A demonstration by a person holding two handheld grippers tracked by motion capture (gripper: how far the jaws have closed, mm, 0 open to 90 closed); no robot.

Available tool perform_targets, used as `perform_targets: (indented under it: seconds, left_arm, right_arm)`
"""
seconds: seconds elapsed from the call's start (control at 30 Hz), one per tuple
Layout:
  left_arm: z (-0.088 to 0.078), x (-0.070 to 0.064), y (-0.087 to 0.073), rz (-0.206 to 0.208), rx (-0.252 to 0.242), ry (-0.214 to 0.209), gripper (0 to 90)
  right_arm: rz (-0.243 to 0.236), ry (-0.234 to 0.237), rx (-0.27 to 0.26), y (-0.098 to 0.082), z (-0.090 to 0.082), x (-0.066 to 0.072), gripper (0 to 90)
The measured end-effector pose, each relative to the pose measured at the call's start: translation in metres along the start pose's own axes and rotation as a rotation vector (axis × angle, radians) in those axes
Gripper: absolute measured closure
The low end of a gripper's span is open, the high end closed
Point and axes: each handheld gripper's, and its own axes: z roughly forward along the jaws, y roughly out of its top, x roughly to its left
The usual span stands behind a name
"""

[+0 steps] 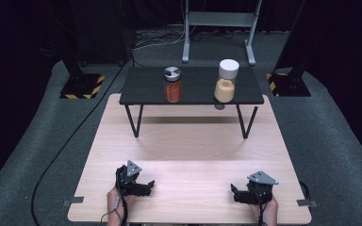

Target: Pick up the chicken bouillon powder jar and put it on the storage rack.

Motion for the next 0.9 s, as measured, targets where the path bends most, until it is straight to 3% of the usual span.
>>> perform_targets:
  seconds: [0.9]
  left_arm:
    - [-0.0007,-0.0027,-0.0006,0.011,-0.003,0.01,1.2]
  right_arm:
    - [-0.001,-0.026,0.006,0.0012,0.0008,0.0044,0.0]
